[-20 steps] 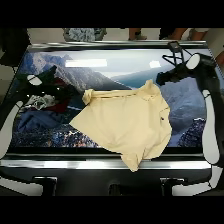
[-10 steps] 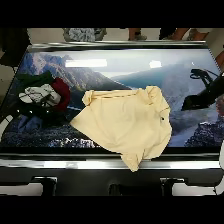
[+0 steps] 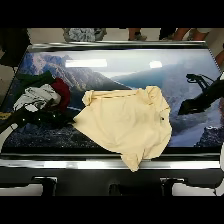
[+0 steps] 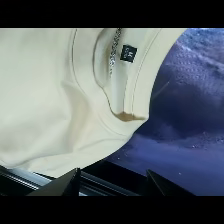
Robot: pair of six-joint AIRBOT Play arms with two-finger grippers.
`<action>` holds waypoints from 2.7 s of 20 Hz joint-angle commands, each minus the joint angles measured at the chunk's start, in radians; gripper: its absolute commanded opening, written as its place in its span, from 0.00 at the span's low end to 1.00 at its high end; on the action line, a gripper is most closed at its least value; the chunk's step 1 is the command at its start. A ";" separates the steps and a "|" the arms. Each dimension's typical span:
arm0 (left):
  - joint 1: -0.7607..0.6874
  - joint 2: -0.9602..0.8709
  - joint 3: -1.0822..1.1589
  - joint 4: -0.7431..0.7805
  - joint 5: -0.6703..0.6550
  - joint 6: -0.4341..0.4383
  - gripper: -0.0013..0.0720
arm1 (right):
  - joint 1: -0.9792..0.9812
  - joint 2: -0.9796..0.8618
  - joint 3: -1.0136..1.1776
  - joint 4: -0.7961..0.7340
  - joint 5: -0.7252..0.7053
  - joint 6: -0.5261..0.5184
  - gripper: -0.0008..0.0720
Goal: Fold the shirts.
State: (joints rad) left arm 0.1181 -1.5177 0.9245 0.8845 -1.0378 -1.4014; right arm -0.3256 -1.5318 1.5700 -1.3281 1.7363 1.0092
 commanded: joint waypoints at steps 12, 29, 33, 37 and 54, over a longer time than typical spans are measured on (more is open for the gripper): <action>-0.039 0.045 -0.004 0.009 0.129 0.034 0.06 | -0.002 0.341 -0.893 0.150 -0.290 -0.049 0.87; -0.030 0.191 0.090 0.016 0.040 0.085 0.05 | -0.002 0.418 -0.868 0.241 -0.354 -0.110 0.06; -0.030 0.369 0.307 0.021 0.074 0.059 0.05 | -0.002 0.600 -0.513 0.233 -0.409 -0.101 0.06; -0.031 0.455 0.419 0.024 0.078 0.040 0.05 | -0.002 0.666 -0.287 0.172 -0.417 -0.056 0.06; -0.030 0.428 0.152 0.069 0.062 0.032 0.06 | 0.427 0.648 -1.361 0.649 -0.922 0.244 0.84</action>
State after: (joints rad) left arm 0.0875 -1.0885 1.0863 0.9524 -0.9787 -1.3701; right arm -0.0391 -0.8734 0.2687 -0.7448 1.0302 1.1366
